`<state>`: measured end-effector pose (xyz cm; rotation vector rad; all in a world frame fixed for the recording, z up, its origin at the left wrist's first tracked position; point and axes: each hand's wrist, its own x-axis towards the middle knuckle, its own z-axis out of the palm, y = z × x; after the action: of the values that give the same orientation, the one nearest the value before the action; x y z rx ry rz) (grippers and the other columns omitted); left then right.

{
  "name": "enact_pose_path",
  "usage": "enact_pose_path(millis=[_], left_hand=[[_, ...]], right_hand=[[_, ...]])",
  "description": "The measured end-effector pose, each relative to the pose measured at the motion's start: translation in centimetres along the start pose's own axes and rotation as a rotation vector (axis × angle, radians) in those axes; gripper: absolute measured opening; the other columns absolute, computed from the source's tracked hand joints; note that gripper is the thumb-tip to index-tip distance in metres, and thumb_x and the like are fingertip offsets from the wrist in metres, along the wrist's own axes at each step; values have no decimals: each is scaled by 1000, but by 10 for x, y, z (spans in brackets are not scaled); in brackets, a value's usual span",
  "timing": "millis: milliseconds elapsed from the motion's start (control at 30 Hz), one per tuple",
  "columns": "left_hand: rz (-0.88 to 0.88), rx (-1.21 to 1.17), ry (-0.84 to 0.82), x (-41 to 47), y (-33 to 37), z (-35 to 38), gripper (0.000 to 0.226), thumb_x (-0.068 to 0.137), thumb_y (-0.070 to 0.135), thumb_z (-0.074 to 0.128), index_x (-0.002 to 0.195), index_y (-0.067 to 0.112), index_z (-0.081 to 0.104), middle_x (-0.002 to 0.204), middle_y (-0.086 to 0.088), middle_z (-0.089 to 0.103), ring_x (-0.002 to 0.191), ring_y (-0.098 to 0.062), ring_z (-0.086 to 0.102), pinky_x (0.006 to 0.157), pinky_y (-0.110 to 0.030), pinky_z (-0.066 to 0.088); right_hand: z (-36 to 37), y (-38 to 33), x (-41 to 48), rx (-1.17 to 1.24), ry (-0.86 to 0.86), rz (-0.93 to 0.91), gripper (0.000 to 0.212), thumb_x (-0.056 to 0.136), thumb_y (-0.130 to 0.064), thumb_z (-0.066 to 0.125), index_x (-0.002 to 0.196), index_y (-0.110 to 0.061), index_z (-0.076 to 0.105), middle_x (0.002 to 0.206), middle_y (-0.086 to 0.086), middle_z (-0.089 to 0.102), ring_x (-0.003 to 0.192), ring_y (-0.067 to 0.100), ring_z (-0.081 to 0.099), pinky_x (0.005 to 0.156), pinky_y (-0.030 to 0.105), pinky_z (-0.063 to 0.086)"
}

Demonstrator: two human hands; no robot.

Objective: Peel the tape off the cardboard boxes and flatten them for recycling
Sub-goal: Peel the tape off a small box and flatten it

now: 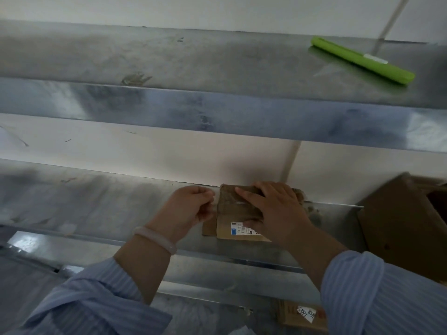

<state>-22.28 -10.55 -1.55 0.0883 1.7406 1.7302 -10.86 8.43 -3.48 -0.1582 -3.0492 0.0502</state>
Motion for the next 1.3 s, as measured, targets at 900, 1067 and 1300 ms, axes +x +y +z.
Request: enact_pose_path(millis=[900,1067,1300], left_hand=[[470,666,99,6,-5,23,26,79,23,73,82,39,53,77,15,65,72,1,61,58,-12,46],[578,807,68,9,-9,17,36,76,22,77,94,38,50,100,18,51,78,-2,57,61,-7,45],[674,800,67,13,-21,13,28,88,13,61,112,27,60,112,12,52,85,-3,55,70,-12,48]], right_hand=[[-10,-28,33,547,156,301,16,81,-53,62,84,-41,72,117,-22,60,115,3,48,114,45,7],[-10,-27,31,594,212,266,11,83,-37,68,75,-30,70,106,-18,64,103,1,53,109,42,28],[-18,-16,24,1046,260,441,7,92,-21,56,87,-24,56,86,-21,67,83,-15,56,61,0,40]])
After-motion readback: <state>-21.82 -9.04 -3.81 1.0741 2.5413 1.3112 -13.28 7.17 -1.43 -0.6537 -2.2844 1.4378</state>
